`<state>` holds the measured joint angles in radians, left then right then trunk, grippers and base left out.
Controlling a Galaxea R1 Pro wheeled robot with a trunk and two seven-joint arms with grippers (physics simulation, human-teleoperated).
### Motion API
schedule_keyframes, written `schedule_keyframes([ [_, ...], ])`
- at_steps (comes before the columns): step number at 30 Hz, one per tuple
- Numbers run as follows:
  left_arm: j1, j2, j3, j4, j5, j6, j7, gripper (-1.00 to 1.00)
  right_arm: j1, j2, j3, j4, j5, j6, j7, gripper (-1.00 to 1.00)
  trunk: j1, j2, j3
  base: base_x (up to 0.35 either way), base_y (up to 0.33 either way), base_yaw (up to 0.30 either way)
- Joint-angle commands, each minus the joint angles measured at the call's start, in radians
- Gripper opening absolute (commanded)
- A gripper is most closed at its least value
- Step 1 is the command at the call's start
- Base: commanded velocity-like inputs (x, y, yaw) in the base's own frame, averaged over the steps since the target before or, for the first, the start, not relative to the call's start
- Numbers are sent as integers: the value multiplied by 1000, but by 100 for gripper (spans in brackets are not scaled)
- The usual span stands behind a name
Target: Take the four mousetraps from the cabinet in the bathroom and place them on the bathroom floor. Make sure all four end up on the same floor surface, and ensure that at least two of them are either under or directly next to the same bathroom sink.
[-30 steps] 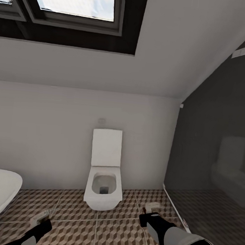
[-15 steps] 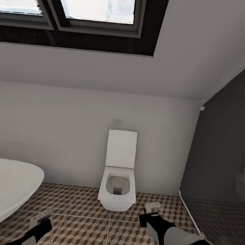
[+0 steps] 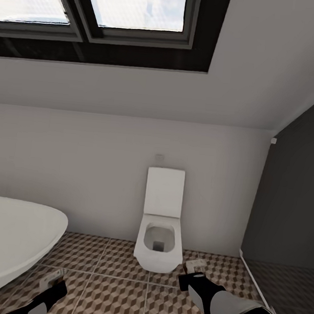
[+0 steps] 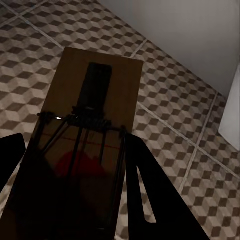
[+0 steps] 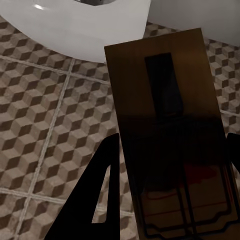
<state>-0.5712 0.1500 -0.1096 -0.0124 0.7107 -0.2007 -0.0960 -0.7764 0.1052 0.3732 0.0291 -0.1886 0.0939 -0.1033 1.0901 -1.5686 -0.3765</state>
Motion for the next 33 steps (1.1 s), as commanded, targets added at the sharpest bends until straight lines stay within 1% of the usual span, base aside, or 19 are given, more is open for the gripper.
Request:
schedule_keyframes([
  [1, -1, 0, -8, 2, 8, -3, -5, -100, -1, 1, 9, 2, -11, 1, -1, -100, 0, -1, -1, 162, -19, 7],
  [17, -1, 2, -9, 2, 6, -3, -5, -100, -1, 1, 9, 2, -12, 0, 0, -100, 0, -1, -1, 262, -110, 1],
  [33, -1, 3, -9, 4, 6, -3, -6, -100, -1, 0, 9, 2, -17, 5, 5, -100, 0, -1, -1, 23, -11, 0],
])
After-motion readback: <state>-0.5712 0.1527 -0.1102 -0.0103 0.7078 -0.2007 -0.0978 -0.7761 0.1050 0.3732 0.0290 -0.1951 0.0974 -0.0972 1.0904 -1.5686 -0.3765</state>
